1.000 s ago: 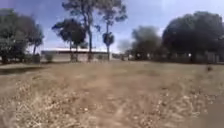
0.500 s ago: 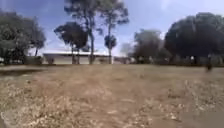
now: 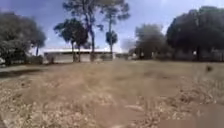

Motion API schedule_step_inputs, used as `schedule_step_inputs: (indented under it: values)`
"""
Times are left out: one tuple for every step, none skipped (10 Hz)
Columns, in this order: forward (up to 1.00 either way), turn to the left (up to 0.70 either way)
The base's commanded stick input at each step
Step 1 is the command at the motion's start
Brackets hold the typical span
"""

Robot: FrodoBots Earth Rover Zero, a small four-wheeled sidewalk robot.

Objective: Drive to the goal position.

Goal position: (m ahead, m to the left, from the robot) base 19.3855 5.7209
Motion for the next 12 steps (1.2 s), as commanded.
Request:
schedule_step_inputs:
  values:
    - [0.70,0.00]
    - [0.70,0.35]
    - [0.70,0.35]
    - [0.70,0.35]
    - [0.70,0.27]
    - [0.70,0.05]
    - [0.70,0.00]
    - [0.70,0.00]
    - [0.70,0.00]
    - [0.70,0.00]
    - [0.70,0.00]
    - [0.70,0.00]
